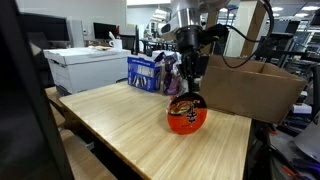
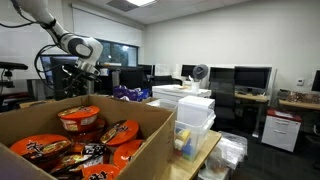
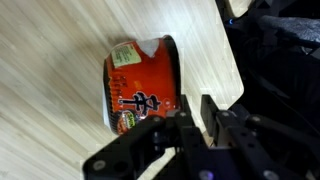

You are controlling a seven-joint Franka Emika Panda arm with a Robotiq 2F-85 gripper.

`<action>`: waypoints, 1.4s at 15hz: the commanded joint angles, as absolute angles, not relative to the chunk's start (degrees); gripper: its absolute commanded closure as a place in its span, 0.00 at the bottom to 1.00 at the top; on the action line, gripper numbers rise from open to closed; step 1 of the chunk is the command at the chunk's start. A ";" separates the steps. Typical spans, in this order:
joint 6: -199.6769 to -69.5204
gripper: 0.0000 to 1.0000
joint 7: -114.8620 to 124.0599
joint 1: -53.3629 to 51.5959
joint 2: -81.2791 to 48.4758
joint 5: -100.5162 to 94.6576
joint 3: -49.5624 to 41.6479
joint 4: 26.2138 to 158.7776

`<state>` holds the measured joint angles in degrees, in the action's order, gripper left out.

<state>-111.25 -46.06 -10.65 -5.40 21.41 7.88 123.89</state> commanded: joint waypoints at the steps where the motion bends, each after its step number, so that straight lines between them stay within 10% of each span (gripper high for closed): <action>1: -111.67 0.99 -45.42 -9.65 -7.36 19.48 8.72 122.29; 21: -118.46 0.99 -31.69 -8.68 -6.73 7.04 8.08 119.42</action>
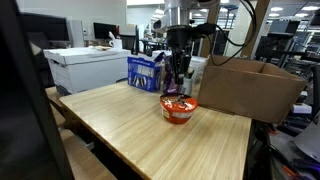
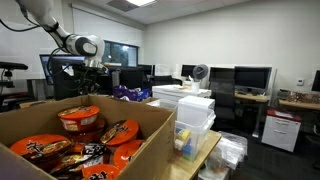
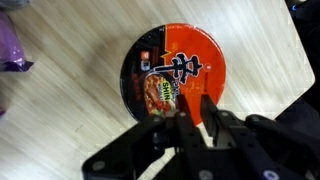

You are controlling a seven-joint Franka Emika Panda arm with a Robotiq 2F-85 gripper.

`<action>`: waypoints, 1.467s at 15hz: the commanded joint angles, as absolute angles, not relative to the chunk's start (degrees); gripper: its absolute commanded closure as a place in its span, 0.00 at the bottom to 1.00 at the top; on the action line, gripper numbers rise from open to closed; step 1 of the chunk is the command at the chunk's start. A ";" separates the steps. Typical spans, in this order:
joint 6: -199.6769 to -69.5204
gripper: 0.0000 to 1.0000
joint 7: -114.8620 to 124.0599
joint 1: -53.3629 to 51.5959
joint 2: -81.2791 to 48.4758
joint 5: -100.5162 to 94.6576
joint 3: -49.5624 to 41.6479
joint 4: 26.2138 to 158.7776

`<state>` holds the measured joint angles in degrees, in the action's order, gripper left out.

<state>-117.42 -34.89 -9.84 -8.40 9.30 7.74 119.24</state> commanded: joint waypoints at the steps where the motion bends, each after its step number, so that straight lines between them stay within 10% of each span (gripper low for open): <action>1: -117.96 0.98 -29.02 -8.63 -6.70 6.24 7.76 118.81; 2: -118.14 0.74 -26.29 -8.64 -6.47 4.79 7.46 118.55; 3: -118.65 0.98 -23.36 -8.58 -6.28 3.41 7.21 118.07; 4: -117.61 0.98 -20.98 -8.33 -6.38 3.11 7.01 116.96; 5: -117.35 0.73 -18.62 -8.23 -6.24 2.38 6.76 116.42; 19: -115.23 0.03 9.99 -4.82 1.30 -2.29 2.26 113.51; 22: -114.63 0.00 19.13 -4.13 6.00 -7.34 2.02 116.13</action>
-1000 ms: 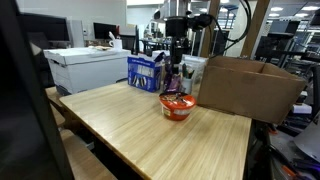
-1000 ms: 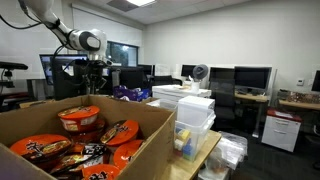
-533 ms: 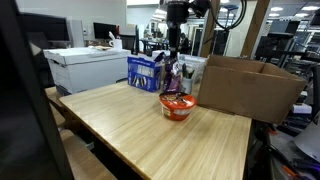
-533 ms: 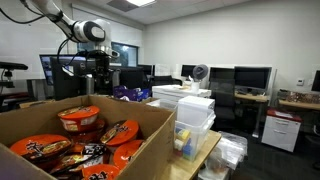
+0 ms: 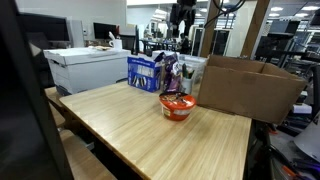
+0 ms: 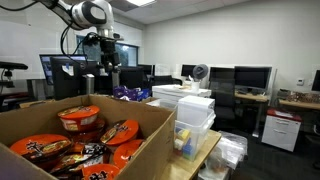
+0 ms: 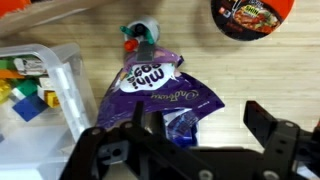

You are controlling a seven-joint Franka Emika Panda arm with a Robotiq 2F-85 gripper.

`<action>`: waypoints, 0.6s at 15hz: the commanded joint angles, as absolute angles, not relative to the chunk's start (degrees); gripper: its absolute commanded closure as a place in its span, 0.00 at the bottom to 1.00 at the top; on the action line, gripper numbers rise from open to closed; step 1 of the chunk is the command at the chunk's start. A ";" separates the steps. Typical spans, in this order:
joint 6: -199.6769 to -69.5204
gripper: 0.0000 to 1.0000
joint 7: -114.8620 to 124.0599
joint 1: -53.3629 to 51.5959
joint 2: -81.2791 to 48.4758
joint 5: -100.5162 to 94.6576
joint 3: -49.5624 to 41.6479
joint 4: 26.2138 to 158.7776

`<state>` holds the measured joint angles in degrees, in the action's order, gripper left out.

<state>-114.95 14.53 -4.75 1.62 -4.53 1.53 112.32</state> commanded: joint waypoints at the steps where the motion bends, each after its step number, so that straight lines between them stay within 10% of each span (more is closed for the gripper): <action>1: -113.34 0.00 20.01 -4.10 8.46 -9.36 2.60 117.94; 9: -111.03 0.00 19.36 -3.93 35.61 -8.54 5.42 138.53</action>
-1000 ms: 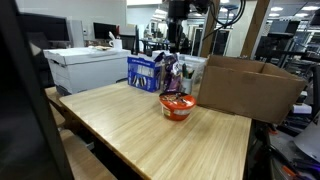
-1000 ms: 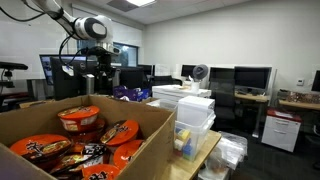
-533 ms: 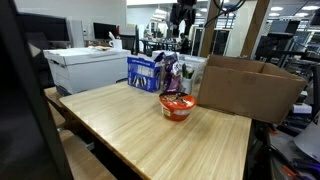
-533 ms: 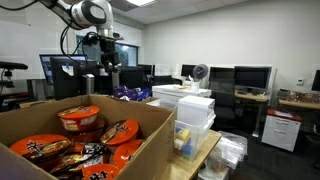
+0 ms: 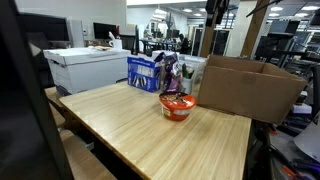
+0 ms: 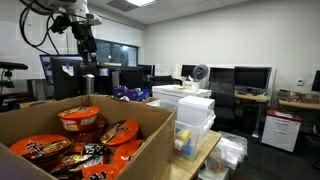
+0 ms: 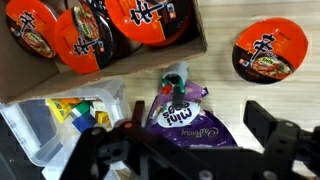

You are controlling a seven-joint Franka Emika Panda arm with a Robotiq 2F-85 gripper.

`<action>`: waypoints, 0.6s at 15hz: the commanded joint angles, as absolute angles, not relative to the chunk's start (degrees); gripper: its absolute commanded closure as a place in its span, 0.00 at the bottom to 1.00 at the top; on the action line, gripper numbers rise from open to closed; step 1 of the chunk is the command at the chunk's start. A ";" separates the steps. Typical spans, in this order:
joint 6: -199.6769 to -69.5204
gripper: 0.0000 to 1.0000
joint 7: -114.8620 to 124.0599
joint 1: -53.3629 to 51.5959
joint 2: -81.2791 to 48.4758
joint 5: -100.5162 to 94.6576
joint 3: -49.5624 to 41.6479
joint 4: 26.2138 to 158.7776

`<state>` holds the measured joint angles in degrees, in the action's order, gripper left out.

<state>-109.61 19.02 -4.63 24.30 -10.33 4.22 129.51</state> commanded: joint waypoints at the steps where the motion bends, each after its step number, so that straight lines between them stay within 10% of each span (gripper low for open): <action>1: -111.62 0.00 18.90 -3.84 37.64 -8.02 5.07 140.49; 9: -105.59 0.00 22.79 0.26 48.30 -3.51 5.14 145.24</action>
<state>-107.90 21.46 -2.88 45.30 -5.60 4.61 144.17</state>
